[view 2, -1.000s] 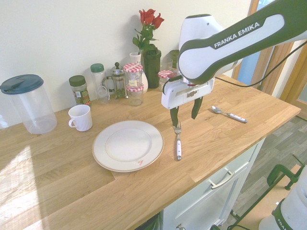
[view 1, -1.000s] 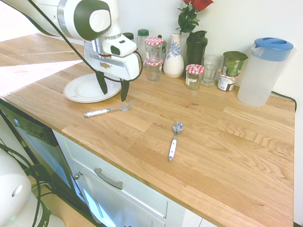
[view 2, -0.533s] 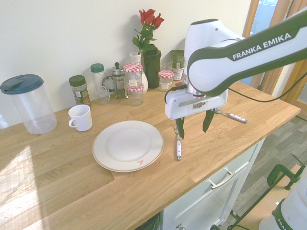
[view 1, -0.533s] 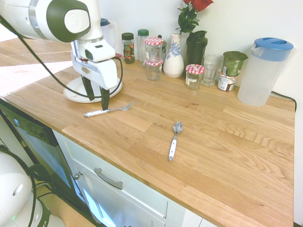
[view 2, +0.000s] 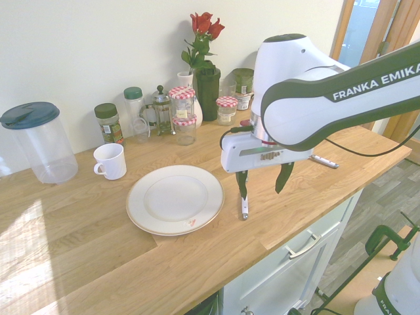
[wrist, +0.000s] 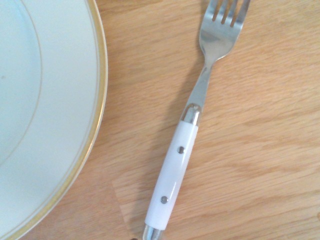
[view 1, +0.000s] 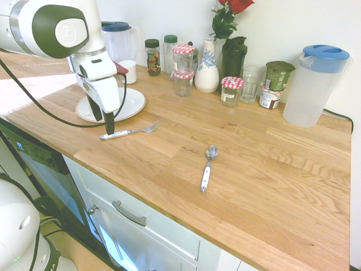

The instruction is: Put the fork into the plate

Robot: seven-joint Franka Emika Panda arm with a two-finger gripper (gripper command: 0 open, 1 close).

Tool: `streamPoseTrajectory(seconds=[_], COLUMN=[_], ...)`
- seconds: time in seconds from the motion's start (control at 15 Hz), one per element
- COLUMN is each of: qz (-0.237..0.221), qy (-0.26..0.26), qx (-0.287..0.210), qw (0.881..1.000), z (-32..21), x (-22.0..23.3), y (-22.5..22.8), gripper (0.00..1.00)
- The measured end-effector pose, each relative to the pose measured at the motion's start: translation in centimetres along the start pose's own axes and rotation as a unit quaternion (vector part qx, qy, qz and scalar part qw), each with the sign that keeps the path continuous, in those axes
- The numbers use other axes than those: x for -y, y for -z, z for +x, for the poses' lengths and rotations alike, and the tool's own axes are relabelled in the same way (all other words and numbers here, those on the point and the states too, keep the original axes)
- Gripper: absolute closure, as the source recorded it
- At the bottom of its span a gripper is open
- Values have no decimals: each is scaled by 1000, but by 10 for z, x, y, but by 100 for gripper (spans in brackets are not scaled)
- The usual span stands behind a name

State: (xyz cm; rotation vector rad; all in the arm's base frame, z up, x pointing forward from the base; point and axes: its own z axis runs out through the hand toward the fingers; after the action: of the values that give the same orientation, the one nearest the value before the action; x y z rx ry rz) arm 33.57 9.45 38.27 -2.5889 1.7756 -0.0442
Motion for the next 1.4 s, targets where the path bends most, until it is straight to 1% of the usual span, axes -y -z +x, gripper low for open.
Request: streamPoseTrajectory(seconds=[0.27, 0.53, 0.73, 0.8, 1.0, 1.4], qz=[-16, -8, -11, -9, -2, -5], qy=[-35, -61, -69, -70, -73, -83], qx=[6, 9, 13, 13, 13, 18], qw=[999, 998, 998, 997, 997, 996], z=[9, 16, 18, 18, 20, 25], x=[5, 12, 16, 17, 20, 21], y=[-22, -33, -45, -47, -49, -58], gripper=[0, 0, 0, 100, 100, 100])
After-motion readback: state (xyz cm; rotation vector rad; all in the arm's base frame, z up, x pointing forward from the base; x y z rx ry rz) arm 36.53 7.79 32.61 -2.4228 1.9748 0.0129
